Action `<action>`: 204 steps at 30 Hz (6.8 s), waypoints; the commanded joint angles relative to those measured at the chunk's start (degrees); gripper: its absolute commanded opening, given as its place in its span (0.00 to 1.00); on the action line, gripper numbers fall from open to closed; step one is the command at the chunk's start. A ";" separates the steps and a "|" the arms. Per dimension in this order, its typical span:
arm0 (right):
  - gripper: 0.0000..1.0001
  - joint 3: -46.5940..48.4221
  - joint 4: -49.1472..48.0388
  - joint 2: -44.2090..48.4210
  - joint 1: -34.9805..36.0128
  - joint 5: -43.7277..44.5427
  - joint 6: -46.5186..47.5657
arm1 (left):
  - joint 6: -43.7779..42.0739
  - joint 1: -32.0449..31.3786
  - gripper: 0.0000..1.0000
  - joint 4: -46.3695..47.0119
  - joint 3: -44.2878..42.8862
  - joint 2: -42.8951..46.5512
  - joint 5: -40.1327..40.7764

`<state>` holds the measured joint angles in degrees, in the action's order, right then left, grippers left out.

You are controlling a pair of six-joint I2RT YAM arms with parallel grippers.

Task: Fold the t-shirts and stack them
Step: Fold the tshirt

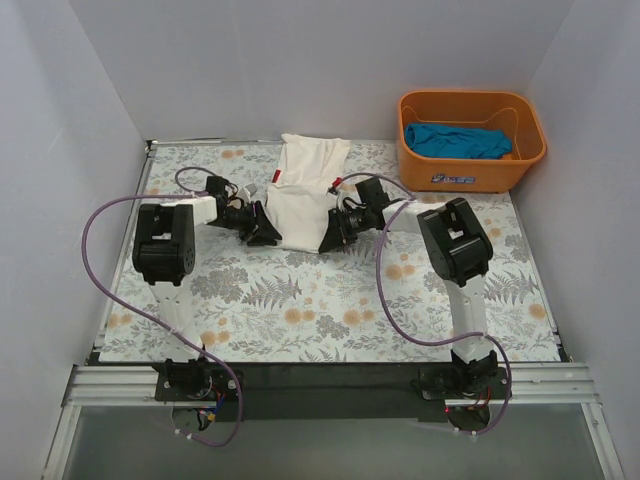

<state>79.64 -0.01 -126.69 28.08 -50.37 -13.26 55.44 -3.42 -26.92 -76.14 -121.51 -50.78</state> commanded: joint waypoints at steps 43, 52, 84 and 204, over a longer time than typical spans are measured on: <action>0.35 -9.23 7.13 12.44 13.76 36.39 54.30 | -97.36 -1.59 0.38 4.95 16.02 13.76 3.49; 0.01 -7.57 8.45 12.69 12.45 39.39 52.99 | -96.23 -1.76 0.00 0.47 12.16 14.11 2.80; 0.01 -7.30 40.86 46.70 7.87 16.63 55.54 | -101.47 -4.93 0.00 -44.51 9.60 44.60 -4.41; 0.81 38.42 46.51 2.31 -6.63 19.88 48.34 | -33.83 0.70 0.45 -7.70 -21.25 7.15 -2.91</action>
<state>119.04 47.70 -133.27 21.82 -28.47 41.69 13.87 -4.12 -34.72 -98.94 -126.37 -50.35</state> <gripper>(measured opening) 0.783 0.435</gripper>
